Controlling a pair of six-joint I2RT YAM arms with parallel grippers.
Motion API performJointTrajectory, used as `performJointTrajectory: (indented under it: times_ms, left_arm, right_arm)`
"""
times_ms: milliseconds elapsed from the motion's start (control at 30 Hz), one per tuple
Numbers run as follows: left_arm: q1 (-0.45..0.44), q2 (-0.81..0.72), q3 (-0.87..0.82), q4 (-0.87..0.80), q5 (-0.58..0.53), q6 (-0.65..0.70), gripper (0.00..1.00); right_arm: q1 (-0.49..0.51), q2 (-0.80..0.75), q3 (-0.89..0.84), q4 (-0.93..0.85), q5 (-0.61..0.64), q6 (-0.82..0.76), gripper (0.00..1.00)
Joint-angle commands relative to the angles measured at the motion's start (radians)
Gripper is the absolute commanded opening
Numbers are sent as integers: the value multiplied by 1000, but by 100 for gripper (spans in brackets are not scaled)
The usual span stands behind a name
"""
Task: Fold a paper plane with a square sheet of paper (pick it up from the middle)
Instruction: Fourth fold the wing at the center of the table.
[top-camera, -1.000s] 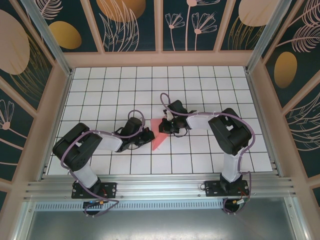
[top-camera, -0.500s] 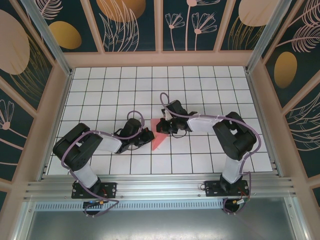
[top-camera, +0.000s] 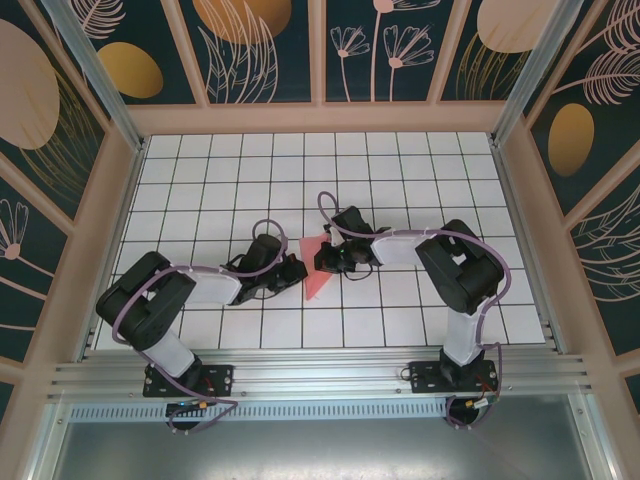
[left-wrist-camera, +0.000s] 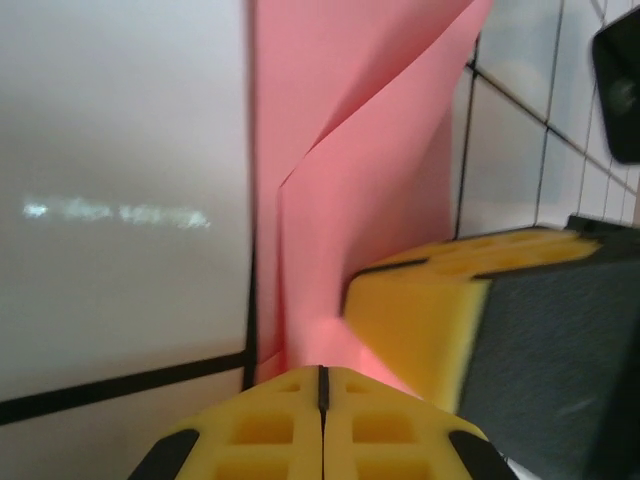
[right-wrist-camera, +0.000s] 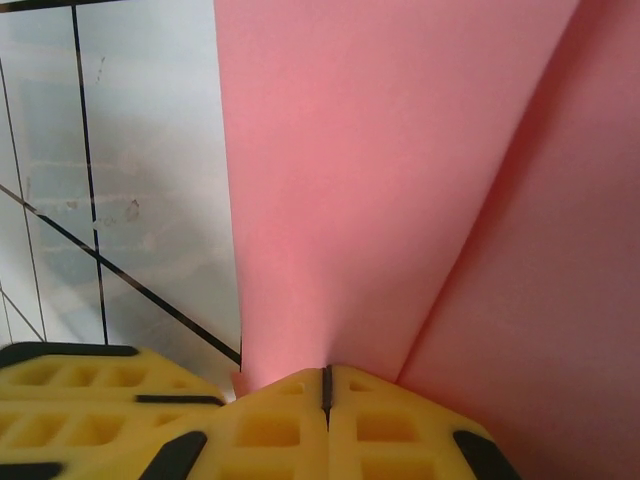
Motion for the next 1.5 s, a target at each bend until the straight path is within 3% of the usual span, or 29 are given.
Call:
performJointTrajectory:
  times_ms: [0,400,1000,1333,1467]
  left_arm:
    - [6,-25,89,-118,-62,51,9]
    - [24,116,111,-50,-7,40,6]
    - [24,166,-1,24,15,18,4]
    - [24,163,-12,31,21,19,4]
    - [24,160,-9,31,18,15,4]
  right_arm:
    - [7,10,-32,-39,61,-41,2]
    - [6,7,-25,-28,47,-40,2]
    - [40,-108,-26,24,-65,32,5]
    - [68,-70,-29,-8,-23,46,4]
    - [67,-113,-64,-17,50,63,2]
